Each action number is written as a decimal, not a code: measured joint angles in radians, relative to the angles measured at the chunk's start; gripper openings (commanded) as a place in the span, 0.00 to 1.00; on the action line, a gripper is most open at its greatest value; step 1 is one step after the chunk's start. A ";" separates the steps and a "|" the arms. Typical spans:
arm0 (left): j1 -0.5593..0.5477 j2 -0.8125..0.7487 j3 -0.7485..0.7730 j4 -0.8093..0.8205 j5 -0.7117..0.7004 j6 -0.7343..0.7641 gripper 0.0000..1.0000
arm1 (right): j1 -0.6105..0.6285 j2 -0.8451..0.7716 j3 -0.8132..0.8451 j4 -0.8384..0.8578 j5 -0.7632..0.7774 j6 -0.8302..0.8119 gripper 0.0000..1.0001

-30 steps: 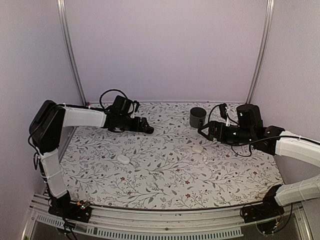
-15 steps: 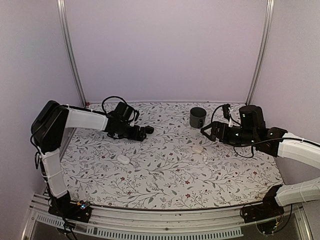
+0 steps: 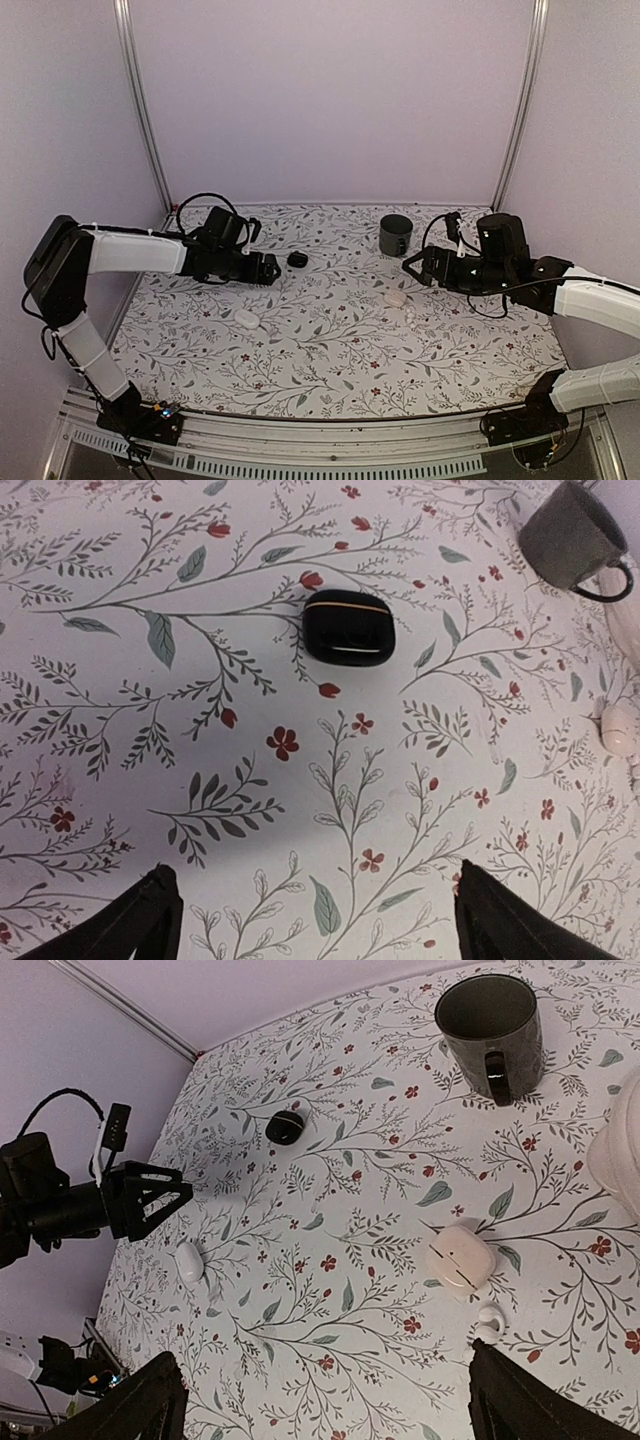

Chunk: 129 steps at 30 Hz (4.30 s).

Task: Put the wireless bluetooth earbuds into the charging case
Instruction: Pick up the charging case from the center of the board, then pass from the left arm to the right

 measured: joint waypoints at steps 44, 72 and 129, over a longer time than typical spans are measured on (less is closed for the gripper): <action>-0.171 -0.497 -0.428 -0.161 -0.288 -0.575 0.96 | -0.038 0.005 -0.031 0.032 0.179 -0.050 0.99; -0.317 0.072 -0.050 -0.400 -0.529 -0.896 0.67 | -0.038 -0.066 -0.086 0.098 0.090 -0.093 0.99; -0.409 -0.263 -0.232 0.537 0.158 0.179 0.19 | 0.232 0.434 0.285 0.300 -0.197 0.135 0.49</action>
